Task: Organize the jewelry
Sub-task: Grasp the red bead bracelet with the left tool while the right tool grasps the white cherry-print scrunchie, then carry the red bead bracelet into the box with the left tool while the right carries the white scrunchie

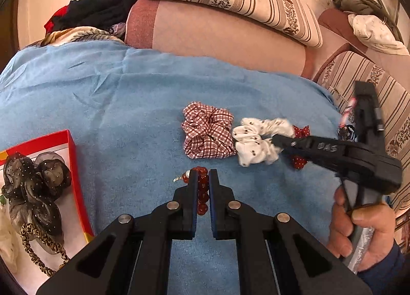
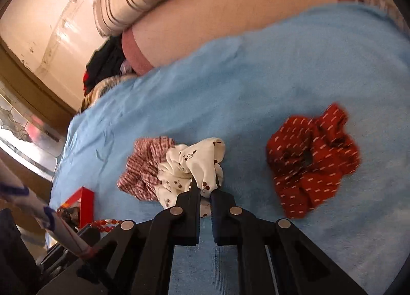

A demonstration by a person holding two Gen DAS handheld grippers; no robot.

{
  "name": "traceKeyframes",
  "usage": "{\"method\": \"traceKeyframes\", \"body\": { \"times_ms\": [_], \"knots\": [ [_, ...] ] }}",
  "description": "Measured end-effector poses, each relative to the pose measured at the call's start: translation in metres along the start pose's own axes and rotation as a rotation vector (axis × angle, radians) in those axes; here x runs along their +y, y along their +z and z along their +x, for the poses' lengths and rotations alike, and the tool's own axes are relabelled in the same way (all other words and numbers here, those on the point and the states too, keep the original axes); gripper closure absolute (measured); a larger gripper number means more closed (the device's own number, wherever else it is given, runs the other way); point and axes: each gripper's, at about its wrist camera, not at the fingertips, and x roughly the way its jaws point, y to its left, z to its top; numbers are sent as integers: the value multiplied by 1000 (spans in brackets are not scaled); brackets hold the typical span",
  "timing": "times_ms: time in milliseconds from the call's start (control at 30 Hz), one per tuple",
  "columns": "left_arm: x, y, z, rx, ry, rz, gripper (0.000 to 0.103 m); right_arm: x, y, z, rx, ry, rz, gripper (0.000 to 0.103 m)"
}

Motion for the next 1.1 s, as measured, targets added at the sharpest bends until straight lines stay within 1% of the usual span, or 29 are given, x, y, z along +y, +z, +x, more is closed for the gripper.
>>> {"method": "traceKeyframes", "body": {
  "times_ms": [233, 400, 567, 767, 933, 1100],
  "knots": [
    [-3, -1, -8, -30, 0, 27, 96, 19, -5, -59, -158, -17, -79, 96],
    [-5, -1, -11, -47, 5, 42, 96, 25, -5, -74, -213, -4, -95, 96],
    [-9, -2, -15, -71, 23, 69, 96, 30, -5, -70, -198, 11, -113, 96],
    [-11, -2, -21, -96, 47, 91, 96, 39, -12, -67, -193, 6, -145, 96],
    [-12, -4, -21, -102, 66, 99, 96, 46, -18, -60, -172, 3, -168, 96],
    [-13, -5, -19, -103, 80, 113, 96, 47, -19, -59, -174, -9, -175, 96]
  ]
}}
